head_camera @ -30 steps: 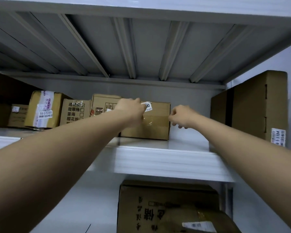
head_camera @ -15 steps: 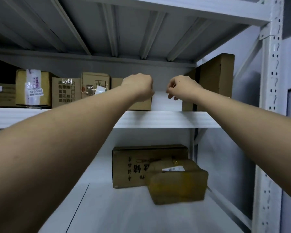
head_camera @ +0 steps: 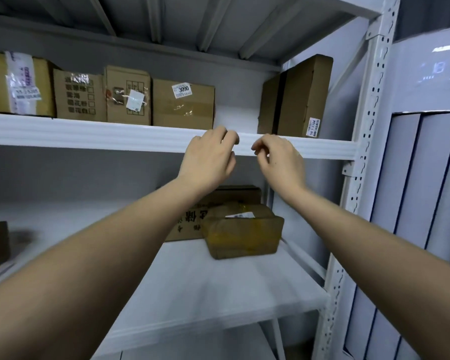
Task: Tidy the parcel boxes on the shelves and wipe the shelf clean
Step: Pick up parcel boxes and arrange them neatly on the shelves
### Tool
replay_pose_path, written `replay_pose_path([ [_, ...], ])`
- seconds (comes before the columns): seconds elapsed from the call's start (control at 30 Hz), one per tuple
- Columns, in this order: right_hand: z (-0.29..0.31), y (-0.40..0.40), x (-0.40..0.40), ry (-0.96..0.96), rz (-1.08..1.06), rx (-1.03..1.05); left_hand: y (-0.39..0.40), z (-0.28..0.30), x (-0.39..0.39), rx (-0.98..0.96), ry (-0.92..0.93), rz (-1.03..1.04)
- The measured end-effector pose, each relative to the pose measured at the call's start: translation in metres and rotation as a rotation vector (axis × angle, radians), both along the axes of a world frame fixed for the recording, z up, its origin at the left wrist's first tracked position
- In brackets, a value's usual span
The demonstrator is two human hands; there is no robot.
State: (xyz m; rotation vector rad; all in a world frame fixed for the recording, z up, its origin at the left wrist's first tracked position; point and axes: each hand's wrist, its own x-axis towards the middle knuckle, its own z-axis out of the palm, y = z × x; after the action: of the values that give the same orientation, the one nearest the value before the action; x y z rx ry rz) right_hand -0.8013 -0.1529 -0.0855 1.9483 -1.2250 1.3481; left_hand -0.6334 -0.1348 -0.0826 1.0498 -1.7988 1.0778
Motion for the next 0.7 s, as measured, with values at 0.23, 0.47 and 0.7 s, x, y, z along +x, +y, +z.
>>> replay_pose_path([
  [0.23, -0.075, -0.002, -0.021, 0.034, -0.033, 0.103, -0.005, -0.067, -0.003, 0.116, -0.021, -0.013],
  [0.47, -0.153, -0.004, -0.019, 0.034, -0.116, 0.32, -0.011, -0.139, -0.011, 0.387, 0.017, 0.039],
  [0.7, -0.2, -0.018, -0.032, 0.056, -0.152, 0.551, -0.02, -0.191, -0.017, 0.607, -0.077, 0.108],
])
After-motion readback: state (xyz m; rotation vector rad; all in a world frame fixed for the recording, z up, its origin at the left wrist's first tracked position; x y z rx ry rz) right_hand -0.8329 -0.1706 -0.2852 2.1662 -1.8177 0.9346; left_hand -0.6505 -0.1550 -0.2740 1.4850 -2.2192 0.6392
